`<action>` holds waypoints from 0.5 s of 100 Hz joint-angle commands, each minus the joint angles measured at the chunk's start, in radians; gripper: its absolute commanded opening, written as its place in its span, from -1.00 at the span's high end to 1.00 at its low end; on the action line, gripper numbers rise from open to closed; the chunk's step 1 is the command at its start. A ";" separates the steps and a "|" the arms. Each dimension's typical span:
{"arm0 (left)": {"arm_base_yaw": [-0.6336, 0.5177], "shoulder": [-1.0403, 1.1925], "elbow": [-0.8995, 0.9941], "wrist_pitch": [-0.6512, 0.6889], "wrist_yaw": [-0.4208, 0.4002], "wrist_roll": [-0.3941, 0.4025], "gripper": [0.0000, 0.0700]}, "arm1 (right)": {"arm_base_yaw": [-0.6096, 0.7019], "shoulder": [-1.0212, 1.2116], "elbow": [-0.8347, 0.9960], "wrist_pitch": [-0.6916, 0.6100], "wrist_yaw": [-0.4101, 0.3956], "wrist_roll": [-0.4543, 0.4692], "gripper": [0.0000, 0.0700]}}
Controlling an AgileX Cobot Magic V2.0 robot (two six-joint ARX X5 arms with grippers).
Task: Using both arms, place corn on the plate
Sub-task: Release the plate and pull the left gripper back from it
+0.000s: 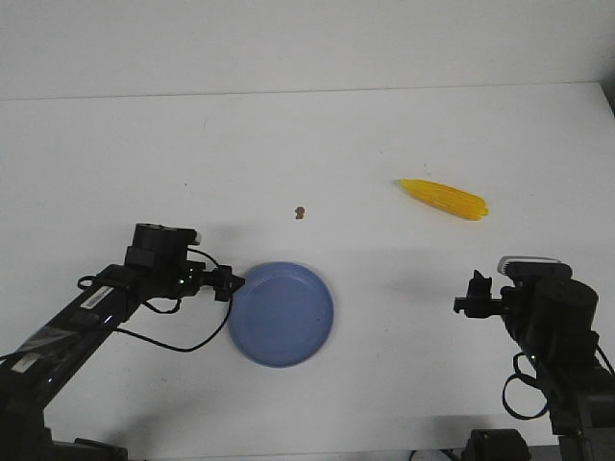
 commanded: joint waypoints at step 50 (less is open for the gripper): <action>0.117 -0.395 0.026 -0.108 -0.344 0.286 -0.55 | 0.000 0.003 0.018 0.005 0.000 -0.011 -0.22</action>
